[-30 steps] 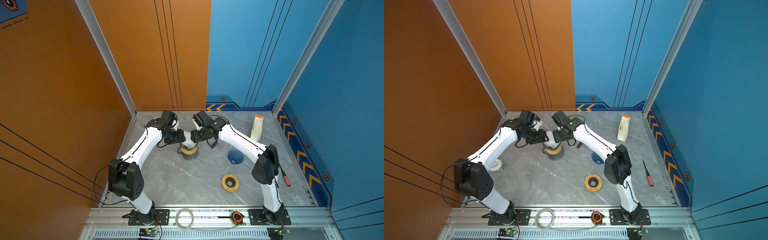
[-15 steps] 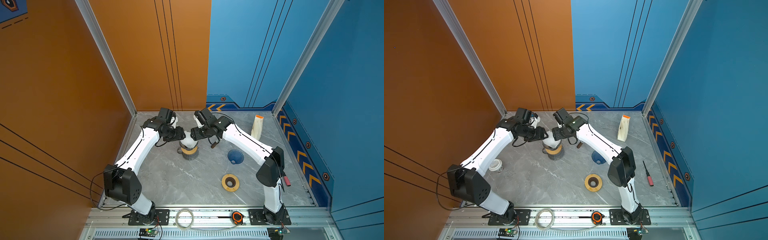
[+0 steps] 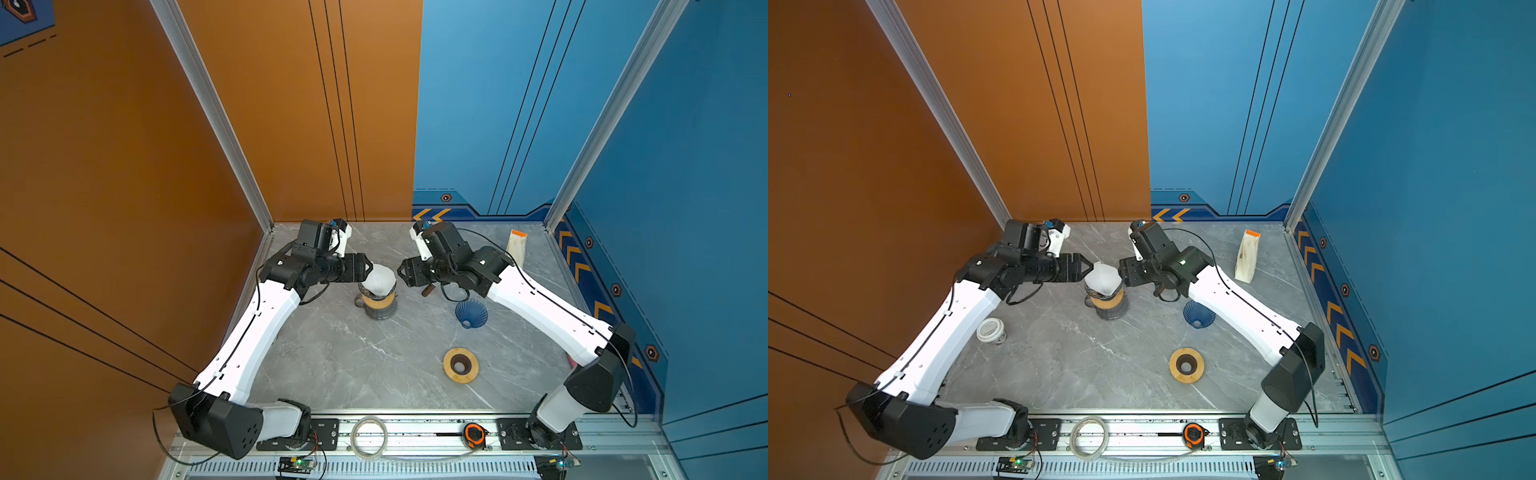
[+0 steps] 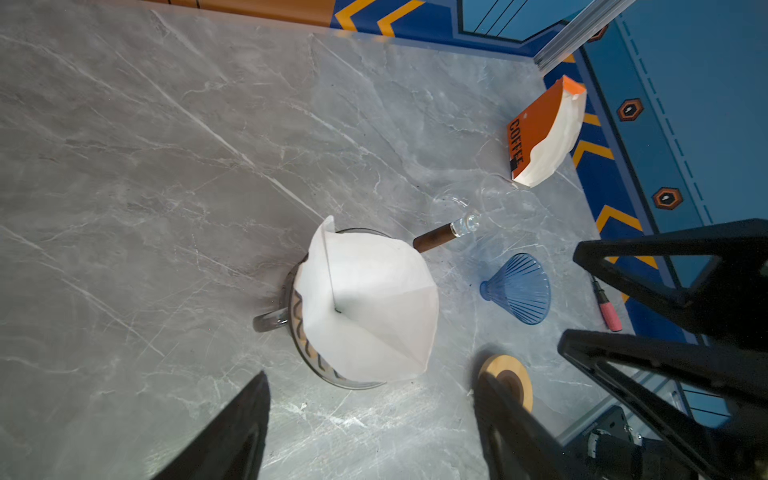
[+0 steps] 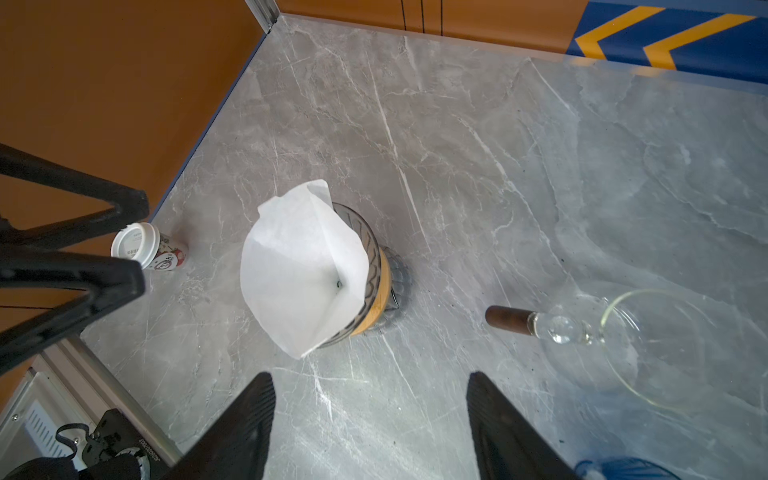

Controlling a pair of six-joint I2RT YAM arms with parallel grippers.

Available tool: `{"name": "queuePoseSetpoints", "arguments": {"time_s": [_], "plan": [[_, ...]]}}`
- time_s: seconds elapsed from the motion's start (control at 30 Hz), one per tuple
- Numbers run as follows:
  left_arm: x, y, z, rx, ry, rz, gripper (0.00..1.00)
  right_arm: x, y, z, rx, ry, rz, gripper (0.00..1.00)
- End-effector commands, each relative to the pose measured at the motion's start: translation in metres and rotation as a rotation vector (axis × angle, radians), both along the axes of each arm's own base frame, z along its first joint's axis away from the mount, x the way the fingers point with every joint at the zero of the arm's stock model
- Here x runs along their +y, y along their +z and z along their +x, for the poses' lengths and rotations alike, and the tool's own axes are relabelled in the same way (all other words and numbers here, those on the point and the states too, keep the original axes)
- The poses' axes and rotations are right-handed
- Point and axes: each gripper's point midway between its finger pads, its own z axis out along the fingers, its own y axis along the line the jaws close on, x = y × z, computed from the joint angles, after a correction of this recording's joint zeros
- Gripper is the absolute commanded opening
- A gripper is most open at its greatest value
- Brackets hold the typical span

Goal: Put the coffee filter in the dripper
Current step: 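Open both grippers and draw them back from the filled dripper, then move the right gripper to the wooden ring holder and grasp its edge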

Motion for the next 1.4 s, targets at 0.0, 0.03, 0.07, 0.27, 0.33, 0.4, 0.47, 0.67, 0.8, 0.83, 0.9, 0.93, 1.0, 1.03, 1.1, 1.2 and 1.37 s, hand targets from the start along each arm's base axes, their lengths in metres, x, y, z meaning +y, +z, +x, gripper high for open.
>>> {"name": "queuePoseSetpoints", "arguments": {"time_s": [0.0,0.03,0.07,0.27,0.33,0.4,0.47,0.67,0.8,0.83,0.9,0.93,1.0,1.03,1.1,1.2,1.37], "plan": [[-0.013,0.007,-0.013,-0.059,-0.073,-0.024,0.81,-0.019,0.009,-0.009,-0.028,-0.073,0.036,0.72],[-0.016,0.006,-0.018,-0.066,-0.089,-0.027,0.82,-0.026,0.008,-0.014,-0.024,-0.089,0.039,0.72],[-0.019,0.006,-0.022,-0.073,-0.101,-0.029,0.83,-0.032,0.006,-0.018,-0.018,-0.102,0.044,0.73],[-0.031,0.001,-0.05,-0.1,-0.154,-0.038,0.97,-0.074,-0.013,-0.051,0.04,-0.209,0.094,0.73],[-0.034,-0.002,-0.059,-0.113,-0.162,-0.046,0.99,-0.091,-0.024,-0.062,0.072,-0.256,0.112,0.73],[-0.038,-0.005,-0.067,-0.125,-0.176,-0.056,0.98,-0.106,-0.037,-0.072,0.112,-0.304,0.132,0.73],[-0.039,-0.011,-0.074,-0.131,-0.187,-0.06,0.98,-0.118,-0.051,-0.083,0.153,-0.344,0.159,0.73],[-0.04,-0.04,-0.095,-0.123,-0.231,-0.049,0.98,-0.143,-0.087,-0.112,0.252,-0.422,0.178,0.72],[-0.043,-0.05,-0.104,-0.152,-0.25,-0.072,0.98,-0.164,-0.118,-0.126,0.339,-0.506,0.155,0.72],[-0.045,-0.051,-0.107,-0.158,-0.254,-0.086,0.98,-0.166,-0.125,-0.129,0.363,-0.517,0.161,0.72],[-0.049,-0.056,-0.111,-0.17,-0.265,-0.107,0.98,-0.171,-0.14,-0.137,0.403,-0.543,0.162,0.72],[-0.051,-0.06,-0.113,-0.168,-0.269,-0.11,0.98,-0.173,-0.146,-0.14,0.419,-0.555,0.163,0.72],[-0.051,-0.068,-0.117,-0.157,-0.275,-0.099,0.98,-0.178,-0.158,-0.147,0.453,-0.577,0.168,0.71],[-0.05,-0.071,-0.118,-0.153,-0.272,-0.097,0.98,-0.18,-0.163,-0.149,0.465,-0.583,0.171,0.7],[-0.051,-0.077,-0.12,-0.149,-0.27,-0.104,0.98,-0.184,-0.174,-0.155,0.498,-0.598,0.176,0.69],[-0.054,-0.088,-0.123,-0.131,-0.27,-0.114,0.98,-0.188,-0.188,-0.163,0.539,-0.614,0.176,0.68],[-0.059,-0.105,-0.127,-0.107,-0.271,-0.122,0.98,-0.178,-0.208,-0.171,0.636,-0.584,0.205,0.66]]}}
